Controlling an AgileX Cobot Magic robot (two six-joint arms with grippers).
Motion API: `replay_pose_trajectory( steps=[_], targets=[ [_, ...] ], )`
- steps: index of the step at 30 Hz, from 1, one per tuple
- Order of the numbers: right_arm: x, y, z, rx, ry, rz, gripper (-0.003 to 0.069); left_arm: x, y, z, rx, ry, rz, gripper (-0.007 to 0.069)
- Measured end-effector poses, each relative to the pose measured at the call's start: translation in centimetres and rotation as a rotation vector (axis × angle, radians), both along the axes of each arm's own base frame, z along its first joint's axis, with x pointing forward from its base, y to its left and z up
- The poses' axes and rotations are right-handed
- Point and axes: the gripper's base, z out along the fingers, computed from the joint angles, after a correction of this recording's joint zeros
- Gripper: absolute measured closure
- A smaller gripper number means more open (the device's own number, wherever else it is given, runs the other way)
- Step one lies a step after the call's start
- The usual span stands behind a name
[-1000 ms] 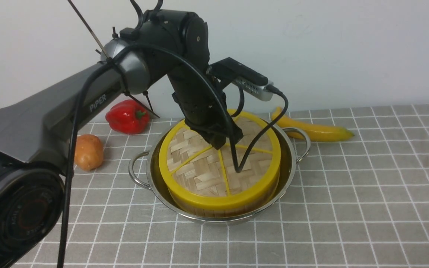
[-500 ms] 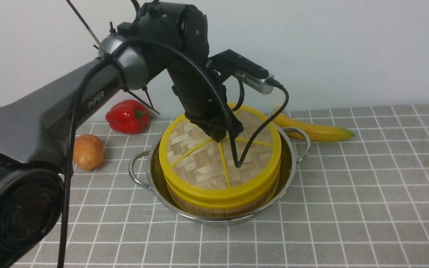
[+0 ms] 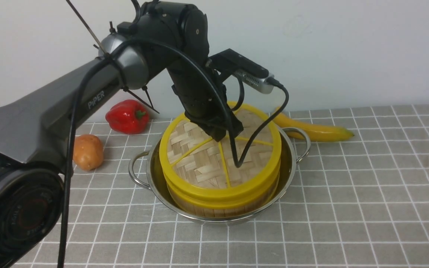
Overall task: Place the steamer in the pot on the grey tablecloth, and put the lid on the steamer.
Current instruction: 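Place the yellow bamboo steamer lid onto the steamer in the pot with the left gripper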
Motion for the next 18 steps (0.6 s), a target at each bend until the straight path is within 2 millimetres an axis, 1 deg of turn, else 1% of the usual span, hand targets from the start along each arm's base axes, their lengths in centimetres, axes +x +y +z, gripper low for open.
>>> replay_pose_trajectory(
  steps=[18],
  targets=[
    [0.0,0.0,0.0,0.0,0.0,0.0,0.0416,-0.04,-0.12,-0.03,-0.02,0.012,0.028,0.0501]
  ],
)
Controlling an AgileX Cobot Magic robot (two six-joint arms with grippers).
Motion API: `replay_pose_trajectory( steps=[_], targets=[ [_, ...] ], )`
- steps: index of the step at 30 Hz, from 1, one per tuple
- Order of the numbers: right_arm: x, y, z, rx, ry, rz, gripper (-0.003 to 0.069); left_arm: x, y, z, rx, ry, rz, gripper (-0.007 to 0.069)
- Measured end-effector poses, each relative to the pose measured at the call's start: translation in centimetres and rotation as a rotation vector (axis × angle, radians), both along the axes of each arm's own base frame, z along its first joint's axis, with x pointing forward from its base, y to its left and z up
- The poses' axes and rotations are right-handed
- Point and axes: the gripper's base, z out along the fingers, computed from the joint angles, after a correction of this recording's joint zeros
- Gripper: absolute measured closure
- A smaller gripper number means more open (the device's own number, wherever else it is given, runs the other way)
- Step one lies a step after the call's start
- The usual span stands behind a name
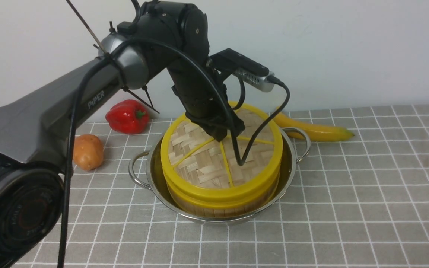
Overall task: Place the steamer in the pot on the grey tablecloth, and put the lid on the steamer.
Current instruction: 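Place the yellow bamboo steamer lid onto the steamer in the pot with the left gripper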
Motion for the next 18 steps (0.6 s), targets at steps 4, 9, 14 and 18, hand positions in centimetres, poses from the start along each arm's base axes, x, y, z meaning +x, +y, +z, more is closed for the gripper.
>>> replay_pose_trajectory(
  steps=[4,9,14,18],
  targets=[
    [0.0,0.0,0.0,0.0,0.0,0.0,0.0416,0.18,-0.11,-0.75,0.004,0.016,0.005,0.0501],
    [0.0,0.0,0.0,0.0,0.0,0.0,0.0416,0.2,-0.1,-0.8,0.005,0.017,0.01,0.0501],
    [0.0,0.0,0.0,0.0,0.0,0.0,0.0416,0.25,0.02,-0.81,0.019,0.01,0.009,0.0501],
    [0.0,0.0,0.0,0.0,0.0,0.0,0.0416,0.27,0.06,-0.81,0.023,0.008,0.009,0.0501]
  ],
)
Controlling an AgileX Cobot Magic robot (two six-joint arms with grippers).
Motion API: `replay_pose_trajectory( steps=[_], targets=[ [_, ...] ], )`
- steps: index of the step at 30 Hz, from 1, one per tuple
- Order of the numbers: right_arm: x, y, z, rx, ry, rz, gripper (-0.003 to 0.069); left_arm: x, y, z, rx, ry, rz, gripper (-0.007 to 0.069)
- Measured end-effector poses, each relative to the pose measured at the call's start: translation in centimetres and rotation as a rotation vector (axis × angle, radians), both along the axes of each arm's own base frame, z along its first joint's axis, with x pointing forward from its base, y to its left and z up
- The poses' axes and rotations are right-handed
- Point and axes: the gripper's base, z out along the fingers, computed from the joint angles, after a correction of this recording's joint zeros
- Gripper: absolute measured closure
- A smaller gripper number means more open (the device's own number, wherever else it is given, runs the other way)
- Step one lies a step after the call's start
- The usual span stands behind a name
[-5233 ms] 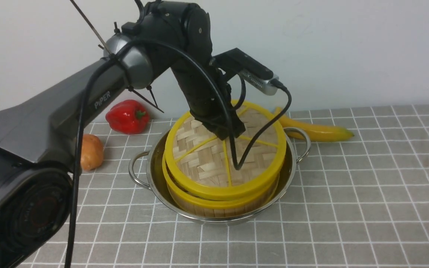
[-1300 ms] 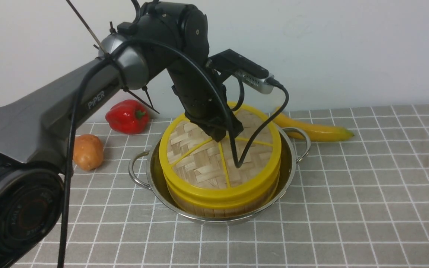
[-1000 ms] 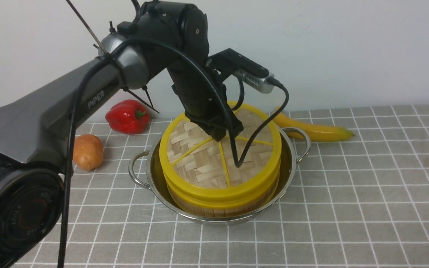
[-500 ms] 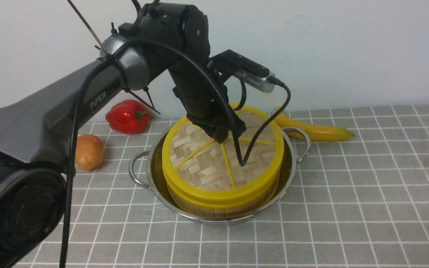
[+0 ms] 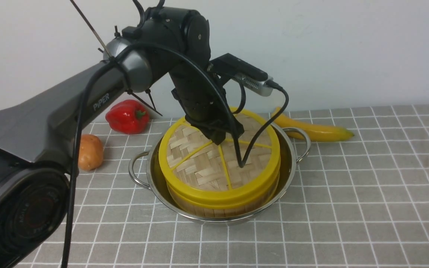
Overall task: Place the steamer in the pot on the grey tablecloth, and put the lid on the steamer.
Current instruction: 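Place the yellow bamboo steamer lid onto the steamer in the pot with the left gripper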
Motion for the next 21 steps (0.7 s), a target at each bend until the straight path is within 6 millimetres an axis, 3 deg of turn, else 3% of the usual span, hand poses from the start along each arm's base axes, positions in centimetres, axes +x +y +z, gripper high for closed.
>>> replay_pose_trajectory(
  steps=[21],
  targets=[
    [0.0,0.0,0.0,0.0,0.0,0.0,0.0416,0.0,-0.01,0.0,0.004,-0.003,-0.019,0.0501]
  ],
)
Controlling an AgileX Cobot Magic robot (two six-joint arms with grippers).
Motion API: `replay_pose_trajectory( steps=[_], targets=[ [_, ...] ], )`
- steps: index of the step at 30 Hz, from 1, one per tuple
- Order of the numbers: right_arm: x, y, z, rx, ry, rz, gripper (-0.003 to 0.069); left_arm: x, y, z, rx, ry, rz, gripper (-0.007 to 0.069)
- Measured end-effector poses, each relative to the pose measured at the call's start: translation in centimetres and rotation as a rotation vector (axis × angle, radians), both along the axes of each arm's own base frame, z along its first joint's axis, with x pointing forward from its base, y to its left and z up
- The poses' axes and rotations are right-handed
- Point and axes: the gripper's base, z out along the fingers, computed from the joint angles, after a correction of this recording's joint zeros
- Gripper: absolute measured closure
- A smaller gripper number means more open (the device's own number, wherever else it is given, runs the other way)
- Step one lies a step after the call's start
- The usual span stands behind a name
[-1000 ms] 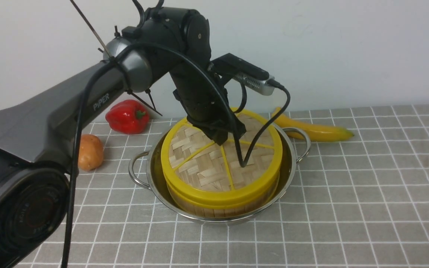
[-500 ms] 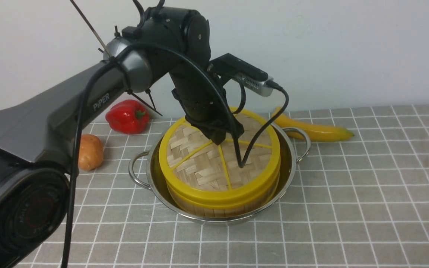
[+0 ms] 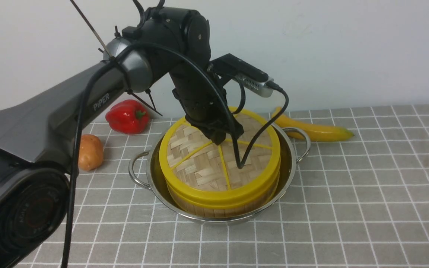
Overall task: Place the steamer in the pot on the grey tablecloth, and put the lid on the steamer.
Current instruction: 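Place the yellow bamboo steamer lid onto the steamer in the pot with the left gripper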
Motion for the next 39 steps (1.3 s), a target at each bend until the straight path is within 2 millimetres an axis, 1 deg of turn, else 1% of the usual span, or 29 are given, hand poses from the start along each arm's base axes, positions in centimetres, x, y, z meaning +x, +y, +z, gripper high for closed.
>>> replay_pose_trajectory(
  steps=[4,7,8,9,10,11,13,17,32,39],
  targets=[
    [0.0,0.0,0.0,0.0,0.0,0.0,0.0416,0.0,0.0,0.0,0.0,0.0,-0.001,0.0483],
    [0.0,0.0,0.0,0.0,0.0,0.0,0.0416,0.0,0.0,0.0,0.0,0.0,-0.001,0.0403],
    [0.0,0.0,0.0,0.0,0.0,0.0,0.0416,0.0,0.0,0.0,0.0,0.0,-0.001,0.0398],
    [0.0,0.0,0.0,0.0,0.0,0.0,0.0416,0.0,-0.01,0.0,-0.001,0.0,-0.001,0.0356],
    [0.0,0.0,0.0,0.0,0.0,0.0,0.0416,0.0,-0.01,0.0,-0.001,0.0,-0.001,0.0351],
    [0.0,0.0,0.0,0.0,0.0,0.0,0.0416,-0.03,-0.06,0.0,-0.007,0.004,0.0,0.0317],
    [0.0,0.0,0.0,0.0,0.0,0.0,0.0416,-0.07,-0.13,0.01,-0.015,0.008,0.0,0.0291],
    [0.0,0.0,0.0,0.0,0.0,0.0,0.0416,-0.09,-0.17,0.01,-0.02,0.01,0.001,0.0279],
    [0.0,0.0,0.0,0.0,0.0,0.0,0.0416,-0.07,-0.17,0.01,-0.018,0.007,-0.006,0.0279],
    [0.0,0.0,0.0,0.0,0.0,0.0,0.0416,0.25,-0.29,0.11,-0.029,-0.032,-0.019,0.0279]
  ],
)
